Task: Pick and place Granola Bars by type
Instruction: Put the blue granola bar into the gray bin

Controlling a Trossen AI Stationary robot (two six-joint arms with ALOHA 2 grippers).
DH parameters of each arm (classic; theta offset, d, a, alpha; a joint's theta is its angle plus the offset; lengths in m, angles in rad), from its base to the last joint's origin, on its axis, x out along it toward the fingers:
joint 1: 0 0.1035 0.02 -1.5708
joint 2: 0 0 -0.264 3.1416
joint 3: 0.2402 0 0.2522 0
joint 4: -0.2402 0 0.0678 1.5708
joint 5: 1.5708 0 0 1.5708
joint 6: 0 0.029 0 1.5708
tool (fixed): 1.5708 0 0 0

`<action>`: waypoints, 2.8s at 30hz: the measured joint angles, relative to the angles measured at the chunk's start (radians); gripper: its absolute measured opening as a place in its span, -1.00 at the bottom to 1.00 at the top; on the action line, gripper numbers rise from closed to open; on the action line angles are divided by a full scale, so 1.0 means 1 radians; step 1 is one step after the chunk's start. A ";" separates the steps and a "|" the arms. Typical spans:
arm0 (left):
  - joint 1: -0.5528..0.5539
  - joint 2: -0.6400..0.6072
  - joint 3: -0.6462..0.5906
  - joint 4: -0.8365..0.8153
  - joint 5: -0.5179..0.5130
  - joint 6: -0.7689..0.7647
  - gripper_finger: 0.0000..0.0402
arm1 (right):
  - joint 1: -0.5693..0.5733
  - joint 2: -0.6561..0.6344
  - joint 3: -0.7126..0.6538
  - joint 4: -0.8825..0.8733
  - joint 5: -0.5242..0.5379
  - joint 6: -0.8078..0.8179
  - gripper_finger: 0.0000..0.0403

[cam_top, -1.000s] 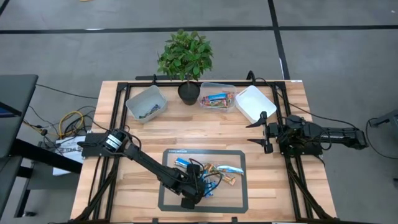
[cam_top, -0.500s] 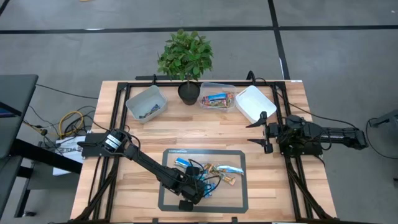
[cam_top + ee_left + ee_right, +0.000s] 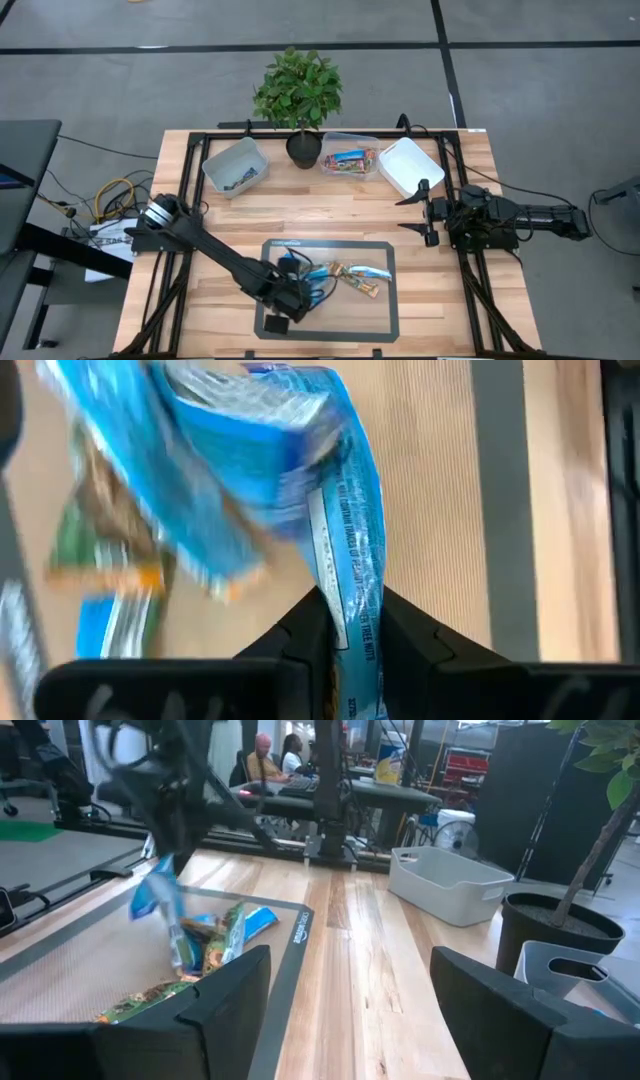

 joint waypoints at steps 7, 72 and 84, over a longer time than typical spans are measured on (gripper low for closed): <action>0.031 -0.106 0.000 -0.298 0.081 -0.062 -0.71 | 0.000 0.000 0.000 0.000 0.000 0.000 0.34; 0.907 -0.596 -0.596 -0.242 -0.547 -0.022 0.09 | 0.000 0.000 0.000 0.000 0.000 0.000 0.34; 0.595 -0.713 -0.597 -0.045 -0.482 -0.019 0.14 | 0.000 0.000 0.000 0.000 0.000 0.000 0.34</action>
